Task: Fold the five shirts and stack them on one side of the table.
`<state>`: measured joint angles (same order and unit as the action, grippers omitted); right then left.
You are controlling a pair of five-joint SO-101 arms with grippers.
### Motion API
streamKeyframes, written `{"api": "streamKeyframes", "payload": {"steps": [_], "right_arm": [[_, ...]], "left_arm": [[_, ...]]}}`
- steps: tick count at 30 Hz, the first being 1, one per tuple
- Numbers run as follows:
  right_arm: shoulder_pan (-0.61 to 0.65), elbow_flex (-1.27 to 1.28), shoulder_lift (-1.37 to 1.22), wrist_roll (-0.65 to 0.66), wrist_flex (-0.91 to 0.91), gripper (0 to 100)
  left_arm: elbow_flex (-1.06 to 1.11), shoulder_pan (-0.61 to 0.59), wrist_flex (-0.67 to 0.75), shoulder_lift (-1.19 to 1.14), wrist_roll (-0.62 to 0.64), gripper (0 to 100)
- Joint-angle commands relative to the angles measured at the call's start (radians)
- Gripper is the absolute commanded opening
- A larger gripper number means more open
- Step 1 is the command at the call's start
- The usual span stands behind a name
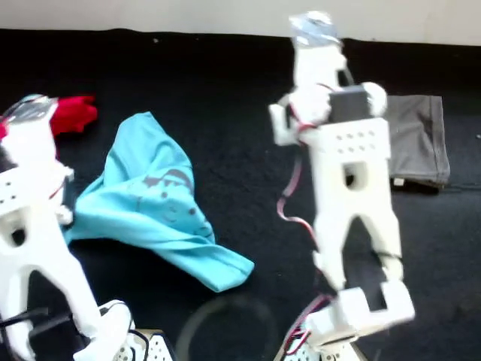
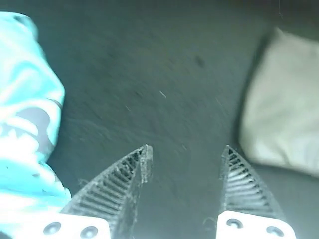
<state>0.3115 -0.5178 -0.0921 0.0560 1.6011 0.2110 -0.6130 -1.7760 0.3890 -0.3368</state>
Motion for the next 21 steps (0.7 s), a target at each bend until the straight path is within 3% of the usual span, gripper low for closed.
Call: {"api": "streamKeyframes", "payload": {"steps": [1, 10, 21], "right_arm": [[0.124, -0.257, -0.193, -0.008, 0.007, 22.0], [0.375, -0.650, -0.631, -0.098, -0.094, 22.0], [0.501, -0.820, -0.955, -0.176, -0.220, 22.8]], "left_arm": [[0.022, -0.130, -0.006, 0.036, -0.061, 1], [0.022, -0.266, -0.006, 0.044, -0.089, 1], [0.022, -0.294, -0.006, 0.044, -0.089, 1]]}}
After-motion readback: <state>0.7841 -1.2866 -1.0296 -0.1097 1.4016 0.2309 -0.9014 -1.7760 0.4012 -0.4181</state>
